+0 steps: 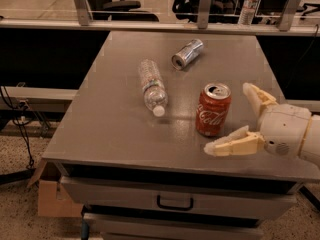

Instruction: Knock coke can over

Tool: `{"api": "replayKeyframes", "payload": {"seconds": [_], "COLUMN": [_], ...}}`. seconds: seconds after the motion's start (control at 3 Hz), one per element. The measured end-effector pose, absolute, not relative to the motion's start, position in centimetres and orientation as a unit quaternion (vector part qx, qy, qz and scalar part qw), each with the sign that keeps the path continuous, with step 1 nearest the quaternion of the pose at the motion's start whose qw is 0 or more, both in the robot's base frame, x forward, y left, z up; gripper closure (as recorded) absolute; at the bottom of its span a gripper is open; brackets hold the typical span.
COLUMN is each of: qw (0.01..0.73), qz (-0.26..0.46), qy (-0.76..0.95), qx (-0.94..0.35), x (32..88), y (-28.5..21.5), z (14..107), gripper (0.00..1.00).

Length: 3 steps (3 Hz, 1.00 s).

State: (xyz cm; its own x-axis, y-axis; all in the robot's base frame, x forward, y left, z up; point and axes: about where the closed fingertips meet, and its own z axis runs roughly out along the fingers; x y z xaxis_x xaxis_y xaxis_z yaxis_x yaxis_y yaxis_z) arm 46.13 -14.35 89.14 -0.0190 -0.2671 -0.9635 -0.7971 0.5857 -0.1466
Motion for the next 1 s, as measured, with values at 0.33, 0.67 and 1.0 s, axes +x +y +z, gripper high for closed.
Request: {"api": "replayKeyframes", "payload": {"seconds": [0.33,0.67,1.0], "qw": [0.591,0.593,0.601], "qz": [0.236,0.242,0.219], "qy": [0.667,0.665,0.645], "qx": [-0.388,-0.385,-0.418], "x": [47.1,47.6,47.8], "y": [-12.2,-10.8,-9.6], "z": [88.6,88.4,89.3], "gripper": [0.13,0.37,0.68]}}
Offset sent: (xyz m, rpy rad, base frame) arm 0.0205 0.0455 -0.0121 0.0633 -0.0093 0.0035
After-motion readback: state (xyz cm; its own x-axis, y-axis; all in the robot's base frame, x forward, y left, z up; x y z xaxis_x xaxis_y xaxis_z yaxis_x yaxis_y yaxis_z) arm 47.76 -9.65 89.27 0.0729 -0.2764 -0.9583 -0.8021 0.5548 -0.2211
